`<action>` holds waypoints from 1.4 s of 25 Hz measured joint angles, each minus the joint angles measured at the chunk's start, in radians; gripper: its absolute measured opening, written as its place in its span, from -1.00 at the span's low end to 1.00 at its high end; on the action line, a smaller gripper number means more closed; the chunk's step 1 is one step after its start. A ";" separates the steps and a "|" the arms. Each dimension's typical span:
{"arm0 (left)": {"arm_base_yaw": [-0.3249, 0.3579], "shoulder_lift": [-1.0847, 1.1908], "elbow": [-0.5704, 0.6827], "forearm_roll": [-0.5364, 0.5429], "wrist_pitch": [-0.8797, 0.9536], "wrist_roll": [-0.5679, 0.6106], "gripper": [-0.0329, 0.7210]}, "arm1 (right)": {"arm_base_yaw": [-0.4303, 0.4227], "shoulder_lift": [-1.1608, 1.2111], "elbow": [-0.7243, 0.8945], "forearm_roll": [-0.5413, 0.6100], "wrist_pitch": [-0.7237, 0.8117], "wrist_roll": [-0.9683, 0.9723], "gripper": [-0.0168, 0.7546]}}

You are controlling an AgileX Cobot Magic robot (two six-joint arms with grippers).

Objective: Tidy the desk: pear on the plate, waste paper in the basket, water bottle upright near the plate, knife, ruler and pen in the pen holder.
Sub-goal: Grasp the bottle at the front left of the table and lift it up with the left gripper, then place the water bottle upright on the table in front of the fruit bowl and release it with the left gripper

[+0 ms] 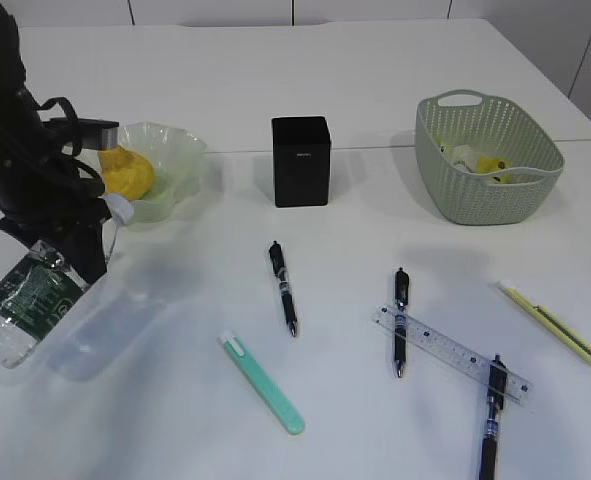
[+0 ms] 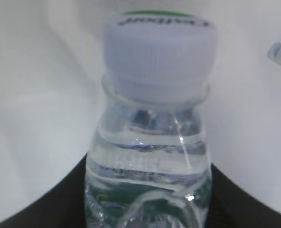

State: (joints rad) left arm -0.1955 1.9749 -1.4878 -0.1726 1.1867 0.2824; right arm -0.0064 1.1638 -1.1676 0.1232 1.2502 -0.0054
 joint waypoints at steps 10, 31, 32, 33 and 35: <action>0.016 -0.058 0.000 -0.010 -0.002 -0.083 0.03 | 0.000 0.000 0.000 0.001 0.000 0.000 0.23; 0.039 -0.395 0.441 -0.059 -0.695 -0.090 0.03 | 0.000 0.000 0.000 0.001 0.000 0.000 0.23; 0.039 -0.416 0.481 -0.067 -0.746 -0.090 0.03 | 0.000 0.000 0.000 0.001 0.000 0.000 0.23; 0.039 -0.440 0.522 -0.075 -0.811 -0.090 0.03 | 0.000 0.000 0.000 0.001 0.000 0.000 0.23; 0.039 -0.482 0.595 -0.095 -0.944 -0.090 0.03 | 0.000 0.000 0.000 0.001 0.000 0.000 0.23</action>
State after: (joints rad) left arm -0.1564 1.4928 -0.8931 -0.2678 0.2430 0.1922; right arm -0.0064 1.1638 -1.1676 0.1241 1.2502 -0.0054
